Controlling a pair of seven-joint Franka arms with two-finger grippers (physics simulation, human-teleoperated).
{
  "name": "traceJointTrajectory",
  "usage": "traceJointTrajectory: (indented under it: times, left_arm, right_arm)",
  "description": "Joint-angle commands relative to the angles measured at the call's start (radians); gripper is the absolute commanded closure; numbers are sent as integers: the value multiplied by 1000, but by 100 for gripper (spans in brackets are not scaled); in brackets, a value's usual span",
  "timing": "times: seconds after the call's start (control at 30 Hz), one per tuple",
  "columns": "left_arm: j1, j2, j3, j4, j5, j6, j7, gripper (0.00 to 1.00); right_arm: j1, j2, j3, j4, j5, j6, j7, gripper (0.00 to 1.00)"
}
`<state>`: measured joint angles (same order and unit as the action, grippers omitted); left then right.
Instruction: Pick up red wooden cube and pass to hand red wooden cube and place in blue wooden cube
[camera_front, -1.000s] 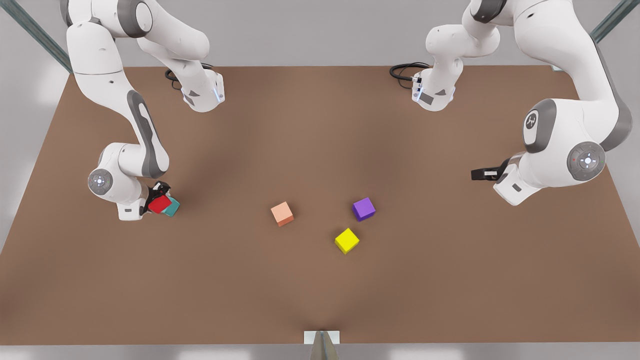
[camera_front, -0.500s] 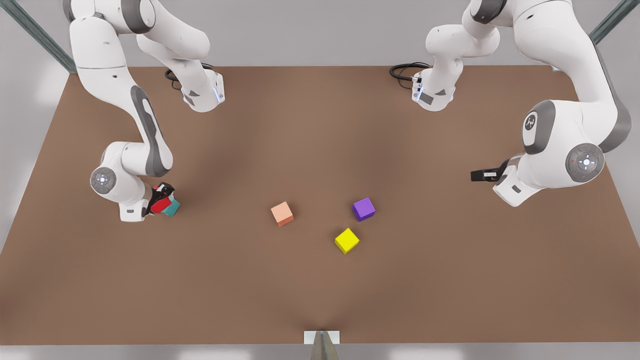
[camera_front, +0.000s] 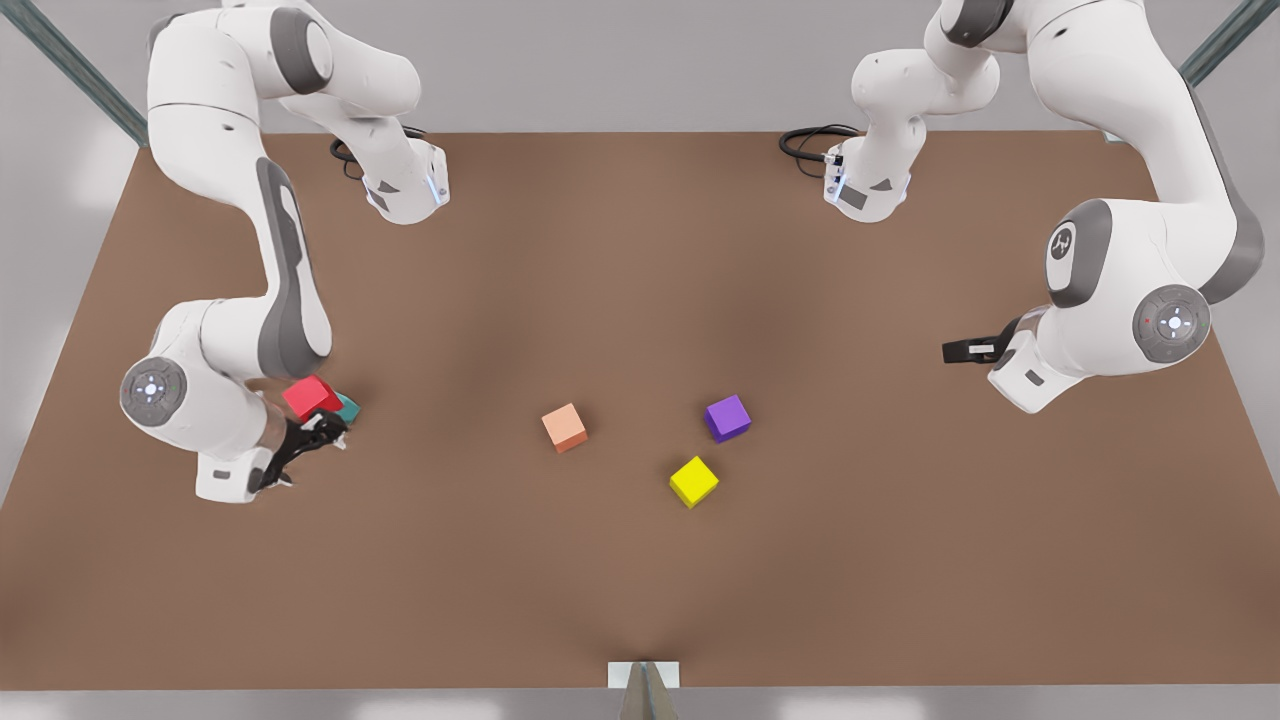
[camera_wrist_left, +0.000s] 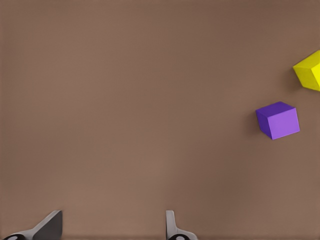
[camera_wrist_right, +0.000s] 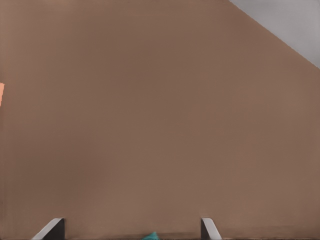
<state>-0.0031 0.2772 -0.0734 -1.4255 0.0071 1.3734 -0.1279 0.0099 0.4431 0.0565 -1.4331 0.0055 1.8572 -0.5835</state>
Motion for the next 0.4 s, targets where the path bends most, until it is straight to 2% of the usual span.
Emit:
traceJointTrajectory:
  times: [0.0,0.03,0.07,0.17,0.2,0.37]
  left_arm:
    - [0,-1,0,0,1,-1,-6,0]
    - [0,-1,0,0,1,1,-6,0]
    - [0,-1,0,0,1,-1,-6,0]
    - [0,-3,0,0,-1,-4,-3,0]
    - [0,-3,0,0,-1,-4,-3,0]
    - [0,-1,0,0,-1,-4,-3,0]
  right_arm:
    - [7,-7,-1,130,-4,-456,559,0]
    - [18,-18,-7,230,-4,-585,640,0]
    - [12,-99,-7,214,-2,-601,729,0]
    - [-25,-316,-10,-25,-5,-486,725,0]
    - [-30,-421,-9,-177,-13,-362,722,0]
    - [-33,-399,-9,-150,-12,-371,735,0]
